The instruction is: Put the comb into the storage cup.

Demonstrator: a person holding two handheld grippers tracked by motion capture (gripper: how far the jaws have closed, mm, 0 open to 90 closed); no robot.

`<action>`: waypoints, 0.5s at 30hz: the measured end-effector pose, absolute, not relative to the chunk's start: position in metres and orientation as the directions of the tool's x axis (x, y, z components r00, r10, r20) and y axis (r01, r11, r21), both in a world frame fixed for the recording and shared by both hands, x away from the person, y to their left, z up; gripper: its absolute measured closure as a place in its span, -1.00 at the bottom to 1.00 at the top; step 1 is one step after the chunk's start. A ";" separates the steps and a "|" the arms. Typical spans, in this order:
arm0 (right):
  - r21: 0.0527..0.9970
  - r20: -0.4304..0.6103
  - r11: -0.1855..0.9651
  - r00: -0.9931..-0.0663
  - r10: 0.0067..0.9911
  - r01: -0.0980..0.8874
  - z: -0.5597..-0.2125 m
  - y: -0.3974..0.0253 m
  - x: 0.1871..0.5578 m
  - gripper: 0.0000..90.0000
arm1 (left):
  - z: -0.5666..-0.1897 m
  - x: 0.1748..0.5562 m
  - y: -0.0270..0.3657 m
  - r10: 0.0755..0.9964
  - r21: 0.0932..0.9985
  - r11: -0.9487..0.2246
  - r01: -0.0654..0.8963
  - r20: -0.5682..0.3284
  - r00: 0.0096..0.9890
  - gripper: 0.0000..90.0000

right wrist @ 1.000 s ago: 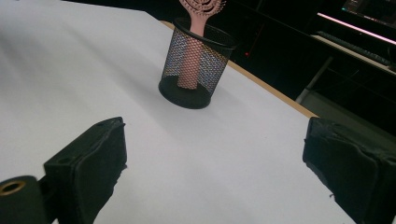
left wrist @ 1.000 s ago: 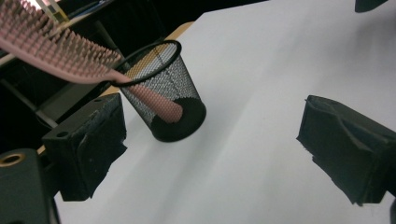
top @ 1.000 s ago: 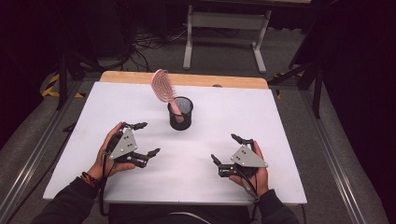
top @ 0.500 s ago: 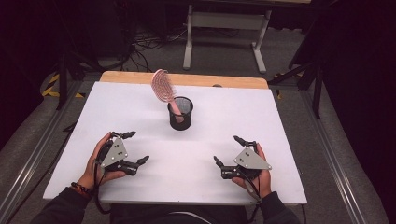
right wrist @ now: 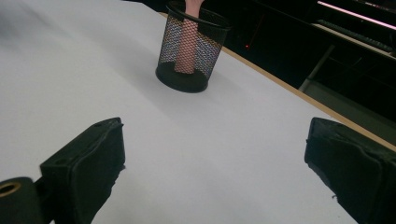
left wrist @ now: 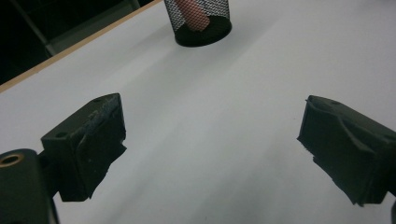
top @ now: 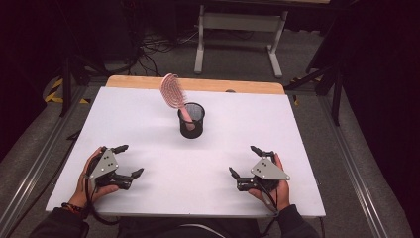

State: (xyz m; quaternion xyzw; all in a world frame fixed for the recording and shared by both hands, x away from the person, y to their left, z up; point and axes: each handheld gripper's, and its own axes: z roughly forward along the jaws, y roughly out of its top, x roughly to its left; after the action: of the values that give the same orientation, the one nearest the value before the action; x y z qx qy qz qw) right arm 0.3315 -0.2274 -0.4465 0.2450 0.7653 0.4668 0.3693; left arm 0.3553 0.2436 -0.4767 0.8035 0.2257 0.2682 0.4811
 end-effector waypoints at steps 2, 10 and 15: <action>0.896 -0.331 0.442 -0.610 0.720 0.035 -0.447 -0.228 0.332 -0.87 | -0.478 0.355 0.249 0.633 0.904 -0.410 0.121 0.187 0.751 -0.83; 0.897 -0.326 0.441 -0.616 0.717 0.038 -0.450 -0.229 0.333 -0.88 | -0.477 0.353 0.252 0.639 0.909 -0.394 0.134 0.166 0.751 -0.83; 0.898 -0.323 0.438 -0.622 0.714 0.036 -0.449 -0.230 0.333 -0.88 | -0.477 0.351 0.251 0.642 0.910 -0.393 0.130 0.171 0.748 -0.83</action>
State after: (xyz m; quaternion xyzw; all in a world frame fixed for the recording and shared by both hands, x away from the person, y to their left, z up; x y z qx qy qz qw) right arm 0.3326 -0.2300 -0.4495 0.2441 0.7676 0.4708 0.3599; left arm 0.3514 0.2511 -0.4769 0.7934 0.2431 0.2589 0.4943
